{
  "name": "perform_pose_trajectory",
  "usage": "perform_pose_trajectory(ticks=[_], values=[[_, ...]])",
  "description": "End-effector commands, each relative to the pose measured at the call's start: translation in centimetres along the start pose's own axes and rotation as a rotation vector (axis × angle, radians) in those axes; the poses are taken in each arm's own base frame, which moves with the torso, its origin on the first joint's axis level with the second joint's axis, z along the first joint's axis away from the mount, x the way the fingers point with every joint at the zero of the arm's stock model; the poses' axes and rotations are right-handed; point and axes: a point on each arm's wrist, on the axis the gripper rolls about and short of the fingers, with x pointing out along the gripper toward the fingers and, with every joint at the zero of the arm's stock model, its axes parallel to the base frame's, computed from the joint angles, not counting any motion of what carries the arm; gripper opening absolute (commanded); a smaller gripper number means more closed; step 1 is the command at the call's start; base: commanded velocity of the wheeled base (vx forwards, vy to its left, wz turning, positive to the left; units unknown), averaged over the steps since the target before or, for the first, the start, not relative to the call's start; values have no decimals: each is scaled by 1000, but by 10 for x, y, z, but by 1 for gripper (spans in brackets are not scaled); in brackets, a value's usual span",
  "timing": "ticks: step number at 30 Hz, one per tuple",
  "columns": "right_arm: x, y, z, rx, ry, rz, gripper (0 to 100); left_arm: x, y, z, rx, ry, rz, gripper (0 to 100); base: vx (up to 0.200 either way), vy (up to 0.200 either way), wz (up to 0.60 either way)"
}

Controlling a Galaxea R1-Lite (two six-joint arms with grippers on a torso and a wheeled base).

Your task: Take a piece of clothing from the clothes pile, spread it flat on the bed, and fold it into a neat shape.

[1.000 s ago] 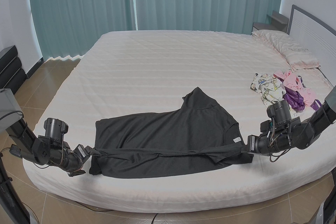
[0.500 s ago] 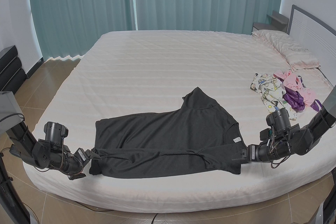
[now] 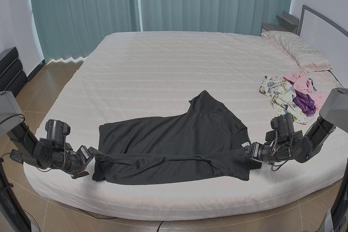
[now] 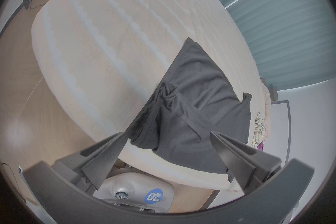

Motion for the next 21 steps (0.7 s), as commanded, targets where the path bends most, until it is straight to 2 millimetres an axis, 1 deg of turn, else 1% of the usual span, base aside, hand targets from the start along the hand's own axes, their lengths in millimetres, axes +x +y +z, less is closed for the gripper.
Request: perform_pose_trajectory(ticks=[1, 4, 9, 17, 18, 21], values=[[27, -11, -7, 20, 40, -25, 100, 5, -2, 2, 1, 12, -10, 100, 0, 0, 0], [33, -13, -2, 27, 29, -24, 100, 12, 2, 1, -7, 35, -3, 100, 0, 0, 0], [37, -10, 7, 25, 6, -6, 100, 12, 4, 1, -14, 38, 3, 100, 0, 0, 0], [48, -9, 10, 31, 4, 1, 100, 12, 5, 0, -18, 41, 5, 100, 0, 0, 0], [49, -10, 10, 39, 5, 0, 0, 12, 5, 1, -24, 38, 5, 100, 0, 0, 0], [52, -10, 12, 57, -1, 0, 0, 12, 5, 1, -28, 38, 5, 100, 0, 0, 0]])
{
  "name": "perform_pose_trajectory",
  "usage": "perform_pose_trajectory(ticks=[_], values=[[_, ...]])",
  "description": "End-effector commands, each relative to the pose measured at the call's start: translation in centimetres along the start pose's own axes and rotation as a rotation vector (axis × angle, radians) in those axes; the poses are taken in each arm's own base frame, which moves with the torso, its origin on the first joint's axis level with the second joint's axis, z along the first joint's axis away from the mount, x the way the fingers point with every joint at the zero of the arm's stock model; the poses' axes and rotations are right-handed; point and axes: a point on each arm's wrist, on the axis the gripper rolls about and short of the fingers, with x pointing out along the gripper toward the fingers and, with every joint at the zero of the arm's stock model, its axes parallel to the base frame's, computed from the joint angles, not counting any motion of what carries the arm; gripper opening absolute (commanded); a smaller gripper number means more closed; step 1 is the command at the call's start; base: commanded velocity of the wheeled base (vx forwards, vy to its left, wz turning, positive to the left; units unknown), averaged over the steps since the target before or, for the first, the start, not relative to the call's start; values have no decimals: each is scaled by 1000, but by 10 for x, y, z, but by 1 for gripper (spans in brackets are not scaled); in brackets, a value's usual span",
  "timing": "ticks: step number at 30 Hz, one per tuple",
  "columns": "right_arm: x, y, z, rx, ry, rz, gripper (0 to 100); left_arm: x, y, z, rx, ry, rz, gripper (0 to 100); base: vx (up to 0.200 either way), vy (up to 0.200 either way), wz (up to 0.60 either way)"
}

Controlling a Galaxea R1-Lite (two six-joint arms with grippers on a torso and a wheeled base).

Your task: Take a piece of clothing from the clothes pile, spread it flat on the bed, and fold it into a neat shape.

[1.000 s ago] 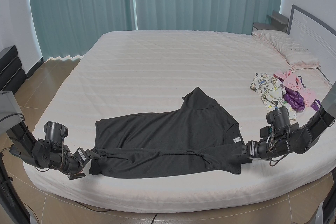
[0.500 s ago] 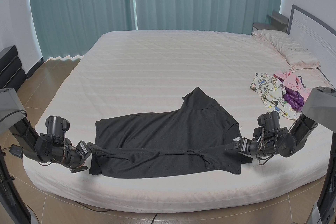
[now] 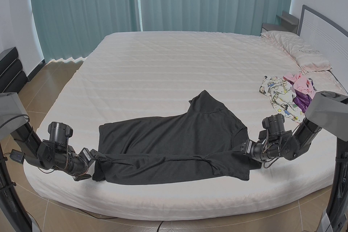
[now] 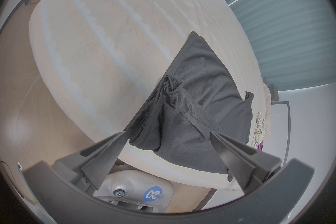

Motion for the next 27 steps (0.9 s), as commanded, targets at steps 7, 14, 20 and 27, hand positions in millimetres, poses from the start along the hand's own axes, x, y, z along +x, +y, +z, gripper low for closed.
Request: perform_pose_trajectory(ticks=[7, 14, 20, 27], values=[[4, -6, 9, 23, -37, 4, 0, 0, 1, -1, -6, -4, 10, 100, 0, 0, 0], [2, -8, 26, 82, -157, 62, 0, 0, -5, 8, 2, -58, 10, 100, 0, 0, 0], [5, -13, 37, 92, -206, 76, 0, 2, -17, 28, 6, -126, -16, 100, 0, 0, 0], [14, -19, 32, 126, -238, 106, 0, 25, -29, 47, 30, -146, -42, 100, 0, 0, 0]])
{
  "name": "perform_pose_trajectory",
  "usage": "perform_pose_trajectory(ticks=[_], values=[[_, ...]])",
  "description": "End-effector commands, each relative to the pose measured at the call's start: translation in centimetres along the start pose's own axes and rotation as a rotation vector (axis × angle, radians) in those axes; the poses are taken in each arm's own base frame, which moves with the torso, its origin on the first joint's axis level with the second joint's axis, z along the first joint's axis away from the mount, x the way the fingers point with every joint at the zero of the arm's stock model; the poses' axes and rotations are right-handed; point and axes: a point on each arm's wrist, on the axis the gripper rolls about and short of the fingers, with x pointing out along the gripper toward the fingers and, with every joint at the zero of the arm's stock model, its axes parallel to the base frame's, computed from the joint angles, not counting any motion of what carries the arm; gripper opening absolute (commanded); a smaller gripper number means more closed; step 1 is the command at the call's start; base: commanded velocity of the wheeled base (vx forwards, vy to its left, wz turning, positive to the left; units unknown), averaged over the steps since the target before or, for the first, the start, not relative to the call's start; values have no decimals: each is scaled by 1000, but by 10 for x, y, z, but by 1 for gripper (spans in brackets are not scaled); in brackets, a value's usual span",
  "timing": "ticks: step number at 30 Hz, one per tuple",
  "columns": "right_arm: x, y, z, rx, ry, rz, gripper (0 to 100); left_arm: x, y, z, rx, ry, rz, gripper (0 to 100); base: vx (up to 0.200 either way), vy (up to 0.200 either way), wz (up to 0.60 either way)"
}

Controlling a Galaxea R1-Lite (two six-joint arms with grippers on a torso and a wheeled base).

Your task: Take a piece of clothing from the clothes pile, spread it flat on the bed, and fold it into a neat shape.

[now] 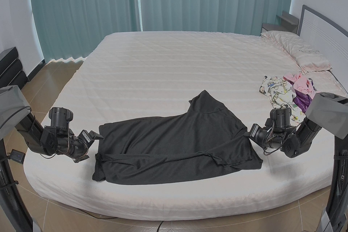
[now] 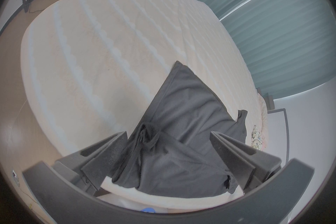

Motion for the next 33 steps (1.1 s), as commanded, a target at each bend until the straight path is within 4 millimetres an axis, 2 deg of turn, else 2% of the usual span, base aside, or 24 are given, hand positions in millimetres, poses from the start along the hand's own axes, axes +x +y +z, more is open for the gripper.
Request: perform_pose_trajectory(ticks=[1, 6, 15, 16, 23, 33], values=[[7, -9, -6, 28, -9, 2, 0, 21, 0, 5, 11, 7, 4, 100, 0, 0, 0], [5, -9, -12, 55, -7, 9, 0, 34, 5, -1, 41, 36, 22, 100, 0, 0, 0], [1, -5, -19, 40, -12, 30, 0, 41, 0, -13, 69, 65, 25, 100, 0, 0, 0], [1, -5, -20, 36, -11, 30, 0, 41, 0, -15, 72, 66, 29, 0, 0, 0, 0], [2, -4, -21, 32, -12, 32, 0, 36, 8, -22, 93, 60, 68, 0, 0, 0, 0], [0, -3, -17, 27, -53, 50, 0, 33, 17, -14, 99, -23, 116, 0, 0, 0, 0]])
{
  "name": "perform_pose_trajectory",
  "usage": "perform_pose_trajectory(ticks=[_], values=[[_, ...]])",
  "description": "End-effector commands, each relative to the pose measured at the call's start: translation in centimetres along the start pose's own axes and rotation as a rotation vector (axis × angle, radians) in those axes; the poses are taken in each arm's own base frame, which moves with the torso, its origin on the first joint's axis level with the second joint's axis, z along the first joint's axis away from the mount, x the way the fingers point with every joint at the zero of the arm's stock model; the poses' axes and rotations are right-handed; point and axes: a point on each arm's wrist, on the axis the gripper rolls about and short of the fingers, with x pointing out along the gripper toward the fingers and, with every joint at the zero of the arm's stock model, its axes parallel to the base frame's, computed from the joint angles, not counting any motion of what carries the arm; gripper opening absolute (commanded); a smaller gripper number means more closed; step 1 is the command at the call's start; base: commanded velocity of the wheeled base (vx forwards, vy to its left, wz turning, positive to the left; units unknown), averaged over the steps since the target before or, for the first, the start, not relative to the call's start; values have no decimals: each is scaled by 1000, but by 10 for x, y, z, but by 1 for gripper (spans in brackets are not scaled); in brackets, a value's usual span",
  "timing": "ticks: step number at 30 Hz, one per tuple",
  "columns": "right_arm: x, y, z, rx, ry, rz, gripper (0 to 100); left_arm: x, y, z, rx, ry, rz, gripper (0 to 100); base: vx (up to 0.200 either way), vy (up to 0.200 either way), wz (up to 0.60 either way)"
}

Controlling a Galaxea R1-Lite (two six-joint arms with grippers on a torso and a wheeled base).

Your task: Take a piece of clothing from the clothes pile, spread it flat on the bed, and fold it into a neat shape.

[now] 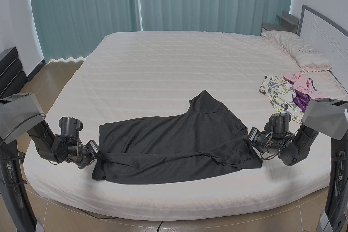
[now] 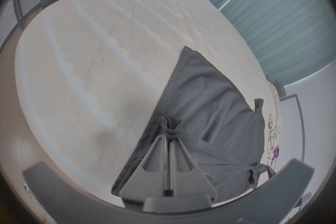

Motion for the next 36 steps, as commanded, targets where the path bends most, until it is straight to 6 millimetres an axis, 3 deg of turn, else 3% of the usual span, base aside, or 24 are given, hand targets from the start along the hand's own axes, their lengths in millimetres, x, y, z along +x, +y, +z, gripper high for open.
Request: perform_pose_trajectory(ticks=[1, 19, 36], values=[[-2, 0, 1, -7, -24, 10, 0, -4, 9, 2, -21, -23, 42, 0, 0, 0, 0], [0, 5, 9, -12, -81, 45, 0, -28, -1, 11, -106, 2, -100, 0, 0, 0, 0], [7, -4, 1, -10, -53, 20, 0, -7, 12, 17, -131, 9, -64, 0, 0, 0, 0]])
